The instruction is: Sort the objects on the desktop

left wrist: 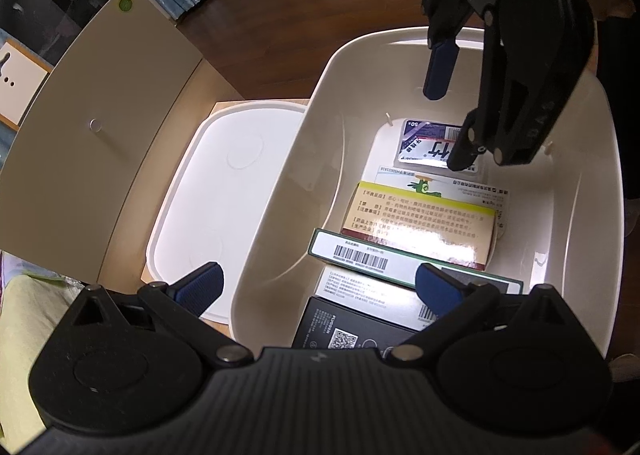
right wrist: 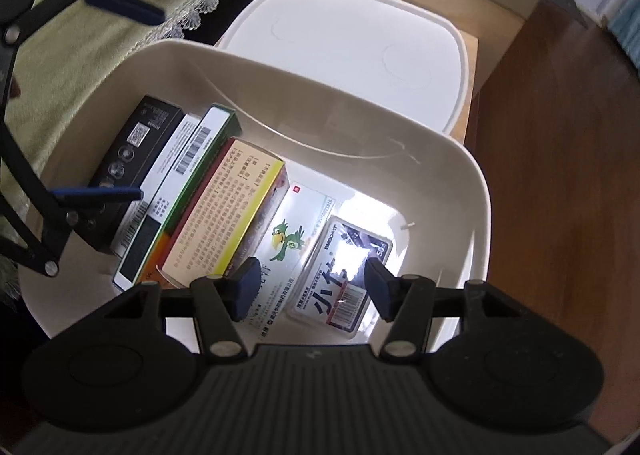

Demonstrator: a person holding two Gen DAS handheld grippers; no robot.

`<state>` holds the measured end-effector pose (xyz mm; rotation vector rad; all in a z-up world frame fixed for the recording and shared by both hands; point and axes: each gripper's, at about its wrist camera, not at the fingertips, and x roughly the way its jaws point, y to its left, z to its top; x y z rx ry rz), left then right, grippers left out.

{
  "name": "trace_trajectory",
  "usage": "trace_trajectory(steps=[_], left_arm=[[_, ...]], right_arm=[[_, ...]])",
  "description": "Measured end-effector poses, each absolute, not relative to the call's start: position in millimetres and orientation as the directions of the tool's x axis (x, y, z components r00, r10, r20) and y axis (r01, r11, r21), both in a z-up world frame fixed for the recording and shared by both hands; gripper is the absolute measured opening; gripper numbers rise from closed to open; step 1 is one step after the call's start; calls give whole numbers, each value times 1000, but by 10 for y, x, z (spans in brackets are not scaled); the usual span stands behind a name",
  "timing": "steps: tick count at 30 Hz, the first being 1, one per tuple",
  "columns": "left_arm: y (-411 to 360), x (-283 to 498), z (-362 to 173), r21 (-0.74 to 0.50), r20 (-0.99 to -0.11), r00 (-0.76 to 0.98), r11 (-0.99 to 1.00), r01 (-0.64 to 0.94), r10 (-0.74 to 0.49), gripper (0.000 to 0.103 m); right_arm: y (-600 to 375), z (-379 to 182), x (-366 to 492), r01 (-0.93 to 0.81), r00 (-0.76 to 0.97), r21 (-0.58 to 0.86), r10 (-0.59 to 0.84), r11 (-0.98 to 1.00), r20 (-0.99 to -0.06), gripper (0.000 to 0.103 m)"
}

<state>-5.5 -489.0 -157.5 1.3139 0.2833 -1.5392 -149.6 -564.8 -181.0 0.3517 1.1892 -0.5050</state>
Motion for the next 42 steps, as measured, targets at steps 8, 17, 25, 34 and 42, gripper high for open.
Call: trace_trajectory(steps=[8, 17, 25, 34, 42], left_arm=[[-4894, -130, -1536, 411, -840, 140, -445, 796, -525, 103], [-4837, -247, -1356, 336, -870, 98, -436, 835, -483, 103], [-4636, -479, -1127, 336, -875, 103, -440, 833, -472, 103], [-4369, -673, -937, 377, -860, 180, -357, 854, -478, 103], [-4152, -632, -968, 325, -848, 176, -229, 917, -499, 103]], right_arm=[[-5676, -1734, -1539, 566, 298, 31, -169, 824, -940, 54], [-5595, -1632, -1556, 558, 263, 2, -175, 830, -949, 58], [-5420, -1412, -1766, 584, 284, 1, -203, 811, -937, 59], [-5116, -1105, -1962, 590, 308, -24, -252, 807, -918, 63], [-4938, -1038, -2040, 681, 286, -30, -303, 732, -909, 72]])
